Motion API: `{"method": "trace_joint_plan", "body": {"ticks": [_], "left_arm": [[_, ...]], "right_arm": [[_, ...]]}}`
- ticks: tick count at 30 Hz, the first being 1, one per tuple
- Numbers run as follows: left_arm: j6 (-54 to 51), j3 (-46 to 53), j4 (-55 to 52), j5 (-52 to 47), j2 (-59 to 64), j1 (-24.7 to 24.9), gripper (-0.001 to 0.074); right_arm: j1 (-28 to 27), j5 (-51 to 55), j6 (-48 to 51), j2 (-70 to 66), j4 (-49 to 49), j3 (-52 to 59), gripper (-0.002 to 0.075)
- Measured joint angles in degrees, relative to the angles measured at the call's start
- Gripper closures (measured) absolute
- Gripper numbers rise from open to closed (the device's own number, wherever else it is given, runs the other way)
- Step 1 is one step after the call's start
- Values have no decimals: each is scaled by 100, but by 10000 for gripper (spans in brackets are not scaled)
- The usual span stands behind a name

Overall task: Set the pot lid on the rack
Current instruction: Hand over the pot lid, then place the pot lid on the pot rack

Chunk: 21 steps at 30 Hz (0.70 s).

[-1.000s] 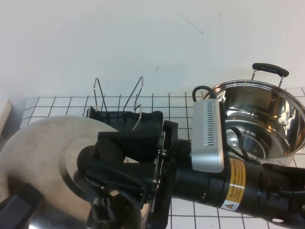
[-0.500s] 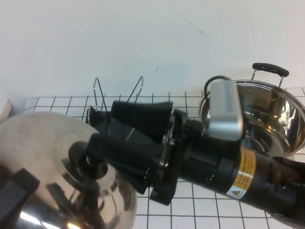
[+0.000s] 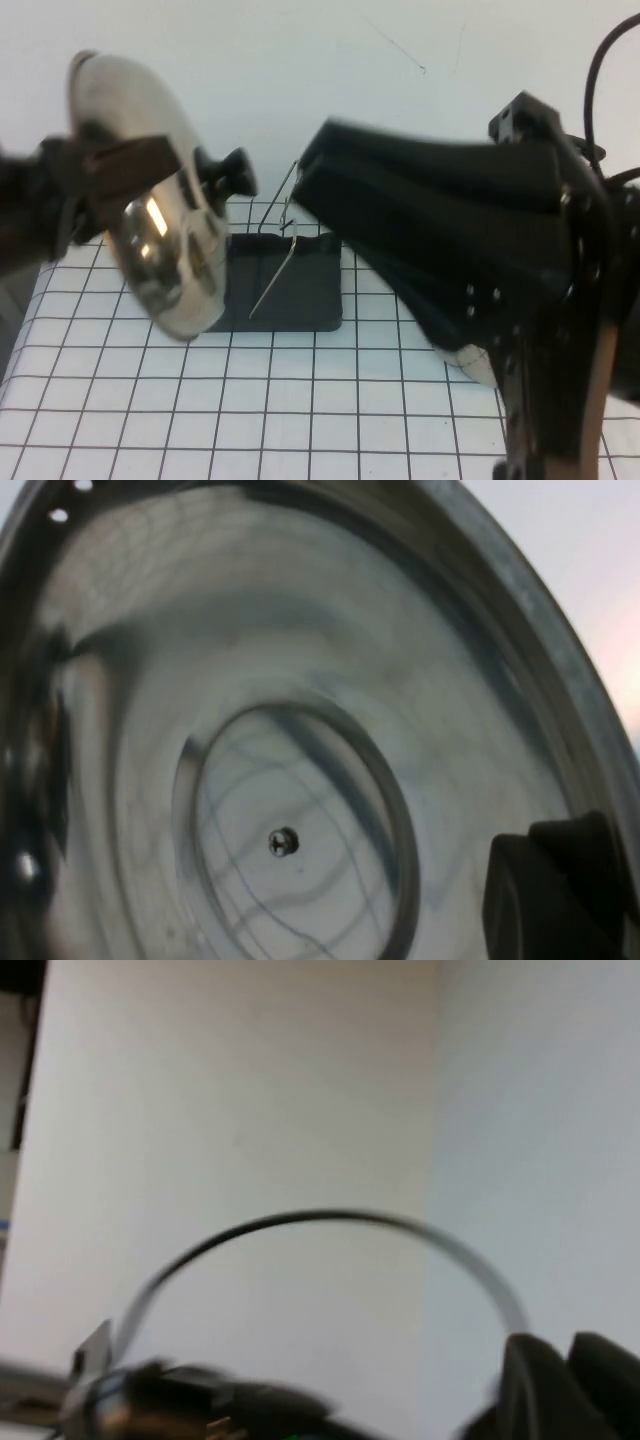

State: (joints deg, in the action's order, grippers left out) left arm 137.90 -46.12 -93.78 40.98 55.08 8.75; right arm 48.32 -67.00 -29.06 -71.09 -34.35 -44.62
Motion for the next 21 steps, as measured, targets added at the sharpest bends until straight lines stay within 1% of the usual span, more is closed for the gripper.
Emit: {"method": "trace_joint_plan", "body": {"ticks": [2, 4, 7, 11, 21], "left_arm": [[-97, -453, -124, 294, 554, 0, 680], [-138, -858, -208, 559, 1031, 0, 680], [-190, -1342, -361, 804, 1618, 0, 680], [-344, -1758, -680, 805, 2171, 0, 680], [-831, -2131, -745, 672, 3263, 0, 680]], "right_arm": [[0, 0, -188, 0, -323, 0, 697], [0, 0, -513, 0, -632, 0, 713], [0, 0, -886, 0, -1146, 0, 721], [0, 0, -1136, 0, -1746, 0, 724], [0, 132, -1187, 0, -1785, 0, 726]]}}
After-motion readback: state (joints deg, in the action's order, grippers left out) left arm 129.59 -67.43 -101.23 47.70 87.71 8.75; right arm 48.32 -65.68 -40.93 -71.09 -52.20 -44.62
